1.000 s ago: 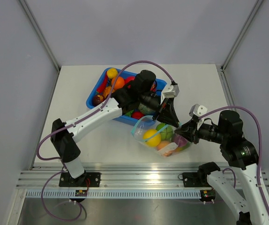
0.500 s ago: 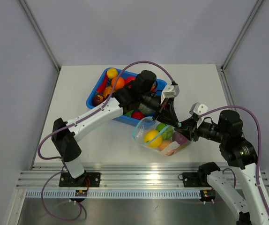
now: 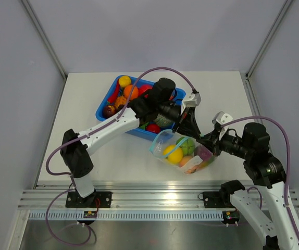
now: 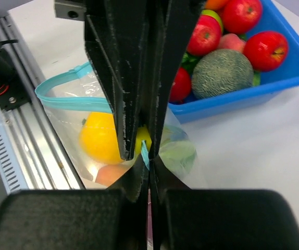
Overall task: Place the food in the zip-top bag and seal the zipper
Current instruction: Zip the zipper food storage bag at the center of the board.
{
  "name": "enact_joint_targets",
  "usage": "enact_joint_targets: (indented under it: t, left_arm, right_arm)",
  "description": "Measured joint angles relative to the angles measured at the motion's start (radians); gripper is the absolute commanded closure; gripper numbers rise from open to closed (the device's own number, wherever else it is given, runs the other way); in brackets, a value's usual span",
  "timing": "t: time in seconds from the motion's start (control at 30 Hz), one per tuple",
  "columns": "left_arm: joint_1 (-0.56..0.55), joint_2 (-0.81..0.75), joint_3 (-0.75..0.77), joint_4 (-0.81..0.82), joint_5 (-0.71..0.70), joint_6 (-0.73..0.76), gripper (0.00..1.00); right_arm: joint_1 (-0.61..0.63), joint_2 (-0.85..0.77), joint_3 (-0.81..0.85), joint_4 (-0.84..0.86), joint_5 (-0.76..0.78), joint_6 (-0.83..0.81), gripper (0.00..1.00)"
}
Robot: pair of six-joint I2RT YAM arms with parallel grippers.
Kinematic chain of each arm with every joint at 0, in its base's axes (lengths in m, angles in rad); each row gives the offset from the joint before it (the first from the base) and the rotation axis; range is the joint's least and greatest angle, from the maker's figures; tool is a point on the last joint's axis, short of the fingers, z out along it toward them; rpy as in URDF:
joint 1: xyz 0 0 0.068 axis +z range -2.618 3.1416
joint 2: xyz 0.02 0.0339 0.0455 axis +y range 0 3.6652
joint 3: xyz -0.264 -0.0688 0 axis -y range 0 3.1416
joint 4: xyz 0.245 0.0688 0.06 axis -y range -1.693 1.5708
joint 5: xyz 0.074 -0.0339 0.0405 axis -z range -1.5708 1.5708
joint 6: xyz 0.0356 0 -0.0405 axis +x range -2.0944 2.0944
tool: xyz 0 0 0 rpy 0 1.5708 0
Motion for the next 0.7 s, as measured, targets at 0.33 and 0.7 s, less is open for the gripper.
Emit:
enact_joint_targets:
  t: [0.33,0.7]
  left_arm:
    - [0.024,0.075,0.028,0.024,-0.034,0.025,1.00]
    - [0.044,0.092,0.027,0.026,-0.022,0.033,1.00]
  right_arm:
    - [0.004,0.035,-0.006,-0.001,0.209,0.071,1.00]
    - [0.005,0.024,0.023,-0.014,0.285,0.077,1.00]
